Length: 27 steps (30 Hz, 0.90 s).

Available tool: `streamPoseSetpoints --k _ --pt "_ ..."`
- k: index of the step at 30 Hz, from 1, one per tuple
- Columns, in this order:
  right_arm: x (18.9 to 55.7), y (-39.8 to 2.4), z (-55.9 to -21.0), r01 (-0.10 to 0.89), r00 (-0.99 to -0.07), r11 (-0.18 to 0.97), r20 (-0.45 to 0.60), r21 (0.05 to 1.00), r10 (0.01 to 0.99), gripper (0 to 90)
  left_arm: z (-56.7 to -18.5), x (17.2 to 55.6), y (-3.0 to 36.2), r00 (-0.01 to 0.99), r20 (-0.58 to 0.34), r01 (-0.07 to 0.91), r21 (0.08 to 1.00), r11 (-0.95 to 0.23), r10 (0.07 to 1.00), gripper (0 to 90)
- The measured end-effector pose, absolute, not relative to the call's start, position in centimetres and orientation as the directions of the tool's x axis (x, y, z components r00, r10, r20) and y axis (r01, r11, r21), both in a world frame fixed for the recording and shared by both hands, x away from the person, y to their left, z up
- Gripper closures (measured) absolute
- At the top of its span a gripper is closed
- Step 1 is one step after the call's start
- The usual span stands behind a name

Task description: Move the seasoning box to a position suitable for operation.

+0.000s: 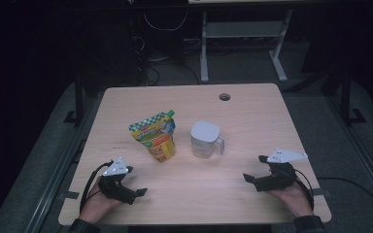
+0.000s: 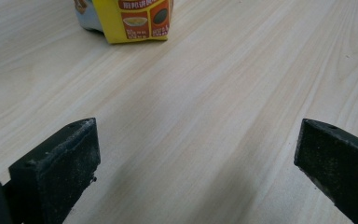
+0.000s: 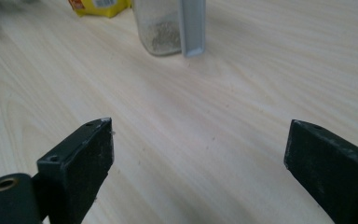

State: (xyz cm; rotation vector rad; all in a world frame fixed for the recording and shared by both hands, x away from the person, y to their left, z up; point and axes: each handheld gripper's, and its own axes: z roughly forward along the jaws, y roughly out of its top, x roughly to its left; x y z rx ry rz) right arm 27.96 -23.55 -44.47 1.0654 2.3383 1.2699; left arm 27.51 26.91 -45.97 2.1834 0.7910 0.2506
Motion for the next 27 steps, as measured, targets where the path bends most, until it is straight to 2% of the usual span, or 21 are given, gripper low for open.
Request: streamPoseSetpoints --k 6,27 --pt "29.0 -23.2 -43.9 0.474 -0.702 0.349 0.109 0.808 0.703 8.4 -46.0 27.5 27.0 0.793 -0.073 0.455 0.731 -0.508 0.604 0.0" --pt "34.0 -19.9 -42.1 0.427 -0.793 0.389 0.131 0.816 0.595 19.0 -45.8 27.3 26.7 0.808 -0.07 0.432 0.745 -0.508 0.585 0.0"
